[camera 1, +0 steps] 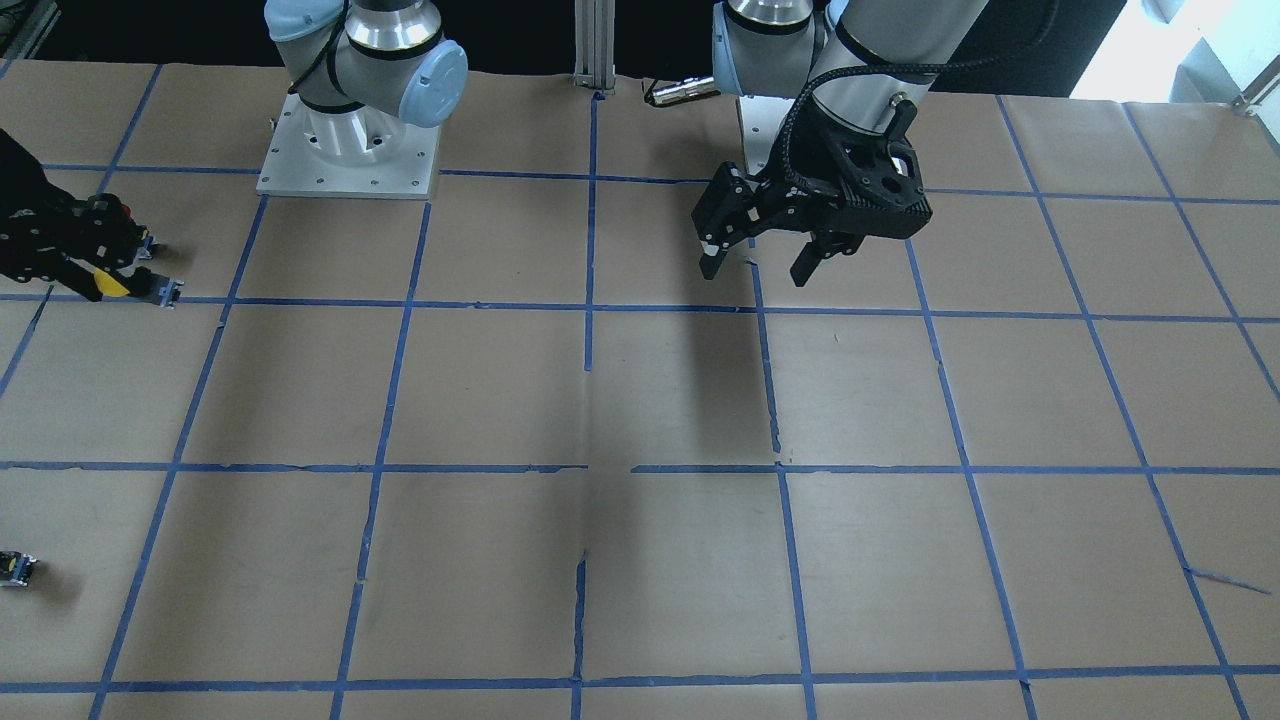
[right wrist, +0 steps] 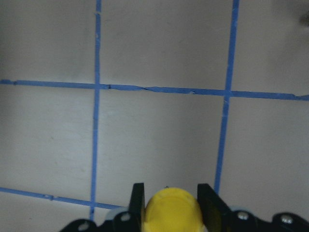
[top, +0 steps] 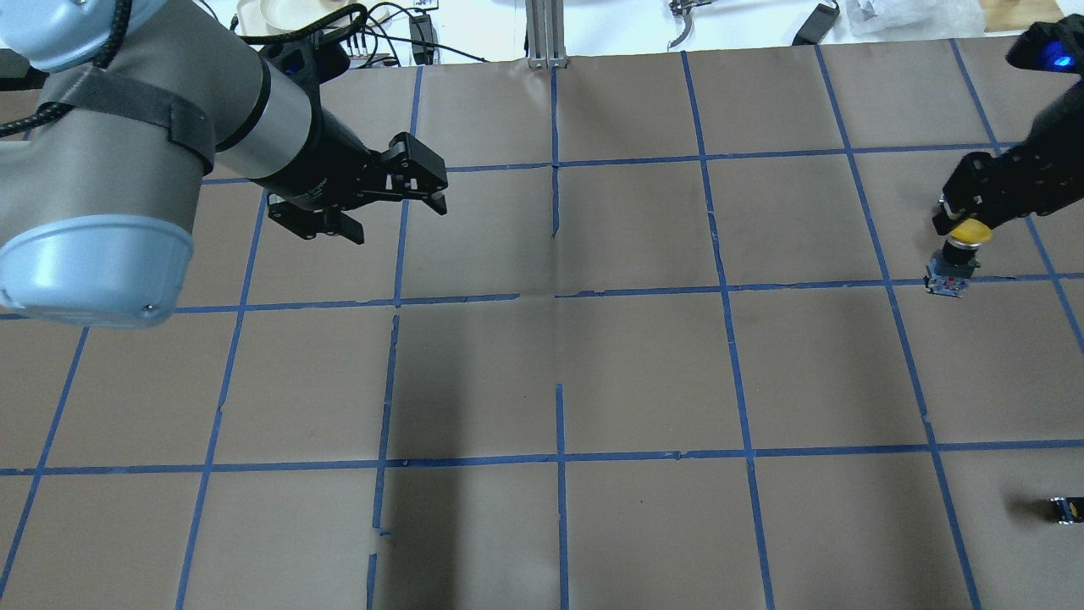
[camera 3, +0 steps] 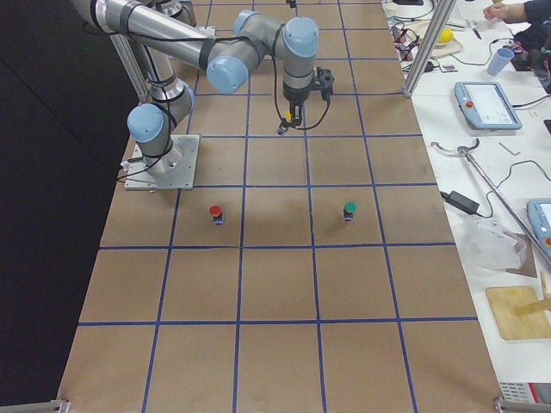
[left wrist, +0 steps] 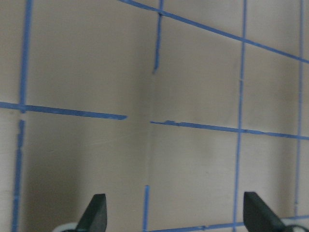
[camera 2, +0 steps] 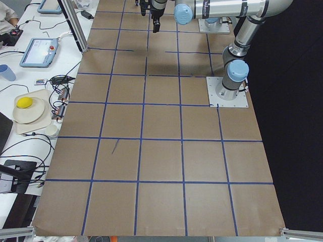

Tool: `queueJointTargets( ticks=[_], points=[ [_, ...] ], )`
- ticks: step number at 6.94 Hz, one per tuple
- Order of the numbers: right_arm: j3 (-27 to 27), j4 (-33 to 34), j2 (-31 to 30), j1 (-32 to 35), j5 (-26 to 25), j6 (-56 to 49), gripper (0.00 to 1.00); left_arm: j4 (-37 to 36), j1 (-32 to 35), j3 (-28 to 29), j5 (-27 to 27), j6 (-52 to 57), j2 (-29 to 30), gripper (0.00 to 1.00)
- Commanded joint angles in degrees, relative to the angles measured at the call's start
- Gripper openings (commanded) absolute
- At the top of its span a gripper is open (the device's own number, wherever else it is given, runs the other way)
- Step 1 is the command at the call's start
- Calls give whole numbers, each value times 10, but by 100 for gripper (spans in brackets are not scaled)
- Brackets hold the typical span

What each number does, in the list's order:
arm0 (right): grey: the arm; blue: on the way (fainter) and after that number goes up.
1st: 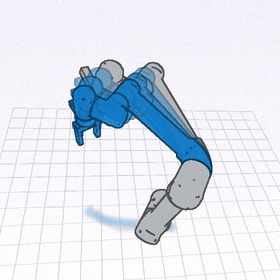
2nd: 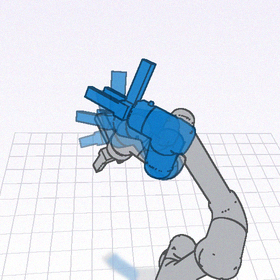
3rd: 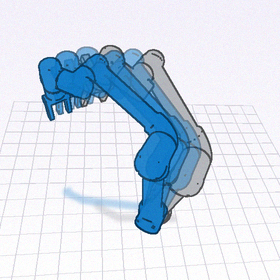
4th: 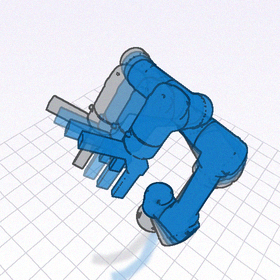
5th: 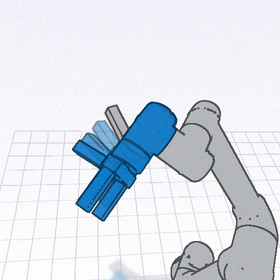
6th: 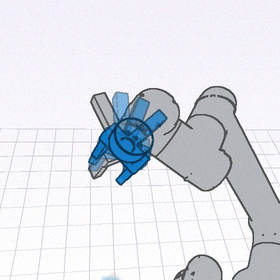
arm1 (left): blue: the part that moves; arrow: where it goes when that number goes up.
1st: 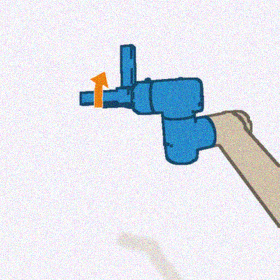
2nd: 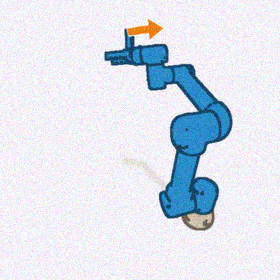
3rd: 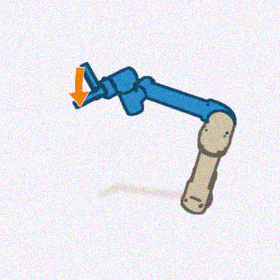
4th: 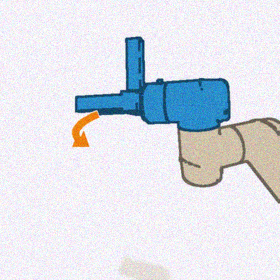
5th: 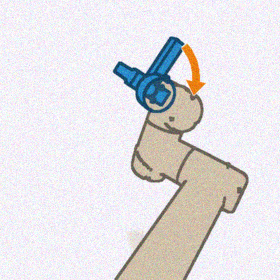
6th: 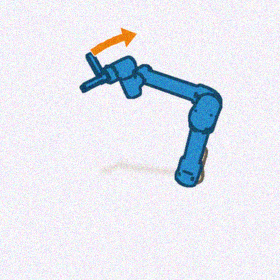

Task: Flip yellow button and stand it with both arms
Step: 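Lower the yellow button upright beside the green button and open the right gripper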

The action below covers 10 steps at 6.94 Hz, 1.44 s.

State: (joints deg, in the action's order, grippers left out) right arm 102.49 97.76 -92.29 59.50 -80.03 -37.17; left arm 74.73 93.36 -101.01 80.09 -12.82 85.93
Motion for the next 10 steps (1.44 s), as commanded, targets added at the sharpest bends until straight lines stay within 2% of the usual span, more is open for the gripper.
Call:
queueJointTargets(
  ticks=[1, 3, 5, 6, 8, 10],
  points=[
    [89, 135, 2, -101, 9, -213, 20, 119, 0, 50, 87, 25, 7, 100],
    [112, 192, 17, -135, 15, -241, 20, 138, -3, 77, 96, 25, 20, 100],
    [112, 260, 99, -164, 34, -241, 20, 138, -4, 78, 94, 26, 20, 100],
    [111, 274, 121, -177, 58, -243, 20, 138, -5, 78, 90, 26, 20, 100],
    [114, 275, 124, -177, 93, -244, 20, 138, -5, 78, 90, 26, 20, 100],
    [127, 277, 124, -189, 94, -260, 20, 138, -5, 78, 90, 26, 19, 100]
  ],
)
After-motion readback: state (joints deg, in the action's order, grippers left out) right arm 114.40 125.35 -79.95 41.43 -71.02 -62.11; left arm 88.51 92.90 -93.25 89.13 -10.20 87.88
